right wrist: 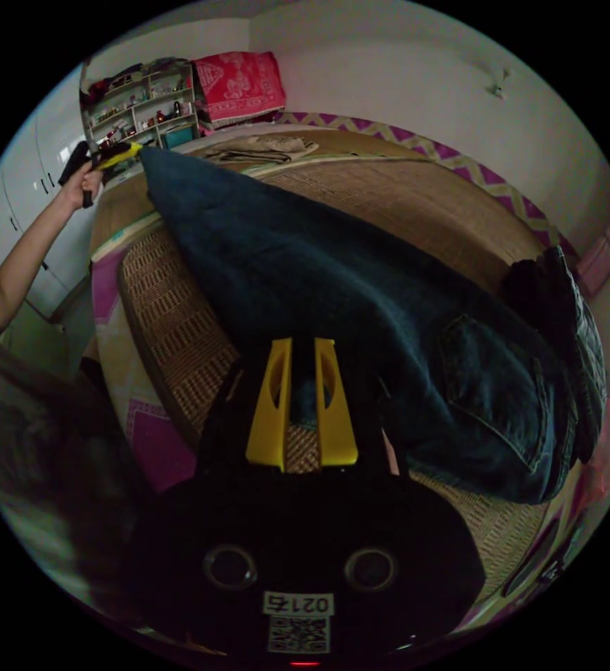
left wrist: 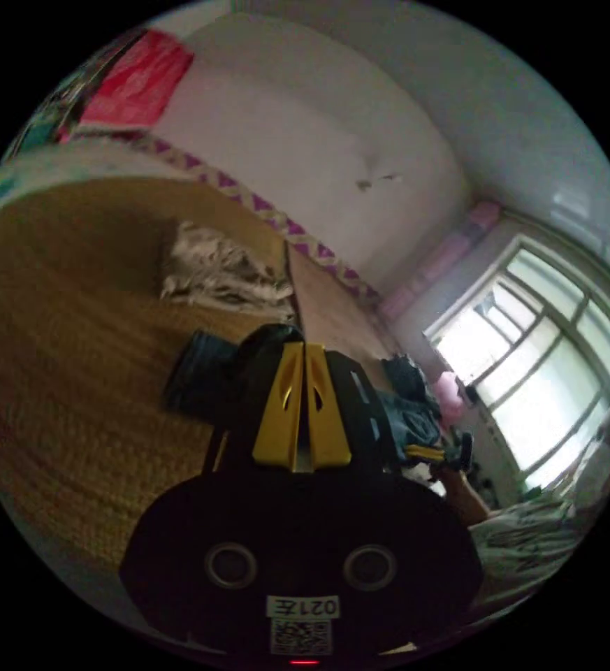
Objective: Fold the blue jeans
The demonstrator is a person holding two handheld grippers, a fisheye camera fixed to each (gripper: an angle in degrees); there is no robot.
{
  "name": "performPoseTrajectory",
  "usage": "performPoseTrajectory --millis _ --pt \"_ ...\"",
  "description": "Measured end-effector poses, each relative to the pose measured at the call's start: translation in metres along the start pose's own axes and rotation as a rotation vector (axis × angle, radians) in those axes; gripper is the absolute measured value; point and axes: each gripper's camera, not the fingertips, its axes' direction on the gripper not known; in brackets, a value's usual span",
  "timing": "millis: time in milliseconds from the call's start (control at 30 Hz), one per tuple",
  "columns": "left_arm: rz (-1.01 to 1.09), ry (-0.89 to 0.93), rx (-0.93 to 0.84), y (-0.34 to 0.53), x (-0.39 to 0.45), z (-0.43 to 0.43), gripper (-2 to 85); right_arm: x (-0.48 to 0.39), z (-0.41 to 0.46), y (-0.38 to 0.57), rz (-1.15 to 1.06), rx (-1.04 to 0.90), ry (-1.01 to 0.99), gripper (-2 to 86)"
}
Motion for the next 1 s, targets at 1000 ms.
performPoseTrajectory --millis 1000 --pt "-0.458 -0.05 -0.232 0.062 -0.128 0.049 -0.9 0.008 -0.022 0.017 0.055 0.006 -0.041 5.9"
